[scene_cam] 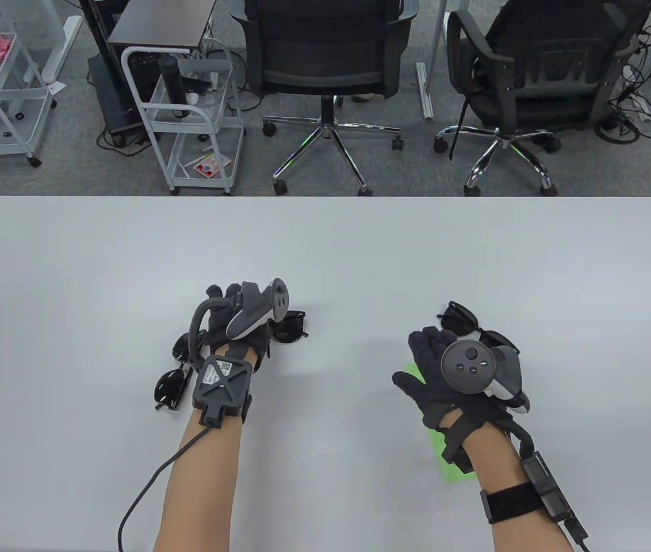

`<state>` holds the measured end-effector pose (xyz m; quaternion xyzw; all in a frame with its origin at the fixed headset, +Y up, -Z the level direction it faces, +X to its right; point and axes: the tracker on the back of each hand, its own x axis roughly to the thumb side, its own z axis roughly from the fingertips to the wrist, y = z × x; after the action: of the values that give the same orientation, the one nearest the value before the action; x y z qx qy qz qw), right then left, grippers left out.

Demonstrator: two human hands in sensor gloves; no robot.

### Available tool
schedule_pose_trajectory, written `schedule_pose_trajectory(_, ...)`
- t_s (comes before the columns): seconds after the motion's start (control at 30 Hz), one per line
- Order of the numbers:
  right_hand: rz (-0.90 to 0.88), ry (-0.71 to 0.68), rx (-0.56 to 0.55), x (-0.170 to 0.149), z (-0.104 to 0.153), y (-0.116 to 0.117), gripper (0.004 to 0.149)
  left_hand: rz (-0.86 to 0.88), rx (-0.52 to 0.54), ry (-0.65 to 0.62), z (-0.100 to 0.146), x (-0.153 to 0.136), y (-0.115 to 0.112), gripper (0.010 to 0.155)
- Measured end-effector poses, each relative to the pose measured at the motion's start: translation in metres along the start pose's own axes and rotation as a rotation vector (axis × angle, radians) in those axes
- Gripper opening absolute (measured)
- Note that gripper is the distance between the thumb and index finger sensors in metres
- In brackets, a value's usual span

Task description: Dust sunglasses

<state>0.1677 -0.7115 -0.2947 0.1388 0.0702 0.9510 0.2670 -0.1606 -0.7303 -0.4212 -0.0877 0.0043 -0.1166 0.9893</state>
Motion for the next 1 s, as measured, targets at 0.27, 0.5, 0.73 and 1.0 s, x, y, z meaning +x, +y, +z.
schedule_pose_trajectory(0.27, 0.025, -0.110, -0.080, 0.025, 0.003, -0.001, 0.081, 0.239, 0.048, -0.119, 0.062, -0.011, 0.038, 0.047)
schedule_pose_trajectory(0.5, 0.090, -0.239, -0.189, 0.055, 0.010, -0.002, 0.078, 0.266, 0.087, -0.223, 0.119, 0.013, 0.054, 0.047)
schedule_pose_trajectory(0.73, 0.188, -0.288, -0.116, 0.070, 0.006, 0.014, 0.083, 0.183, 0.188, -0.306, 0.138, 0.047, 0.044, 0.046)
schedule_pose_trajectory(1.0, 0.369, -0.343, -0.097, 0.089, 0.000, 0.033, 0.091, 0.193, 0.270, -0.340, 0.148, 0.056, 0.040, 0.046)
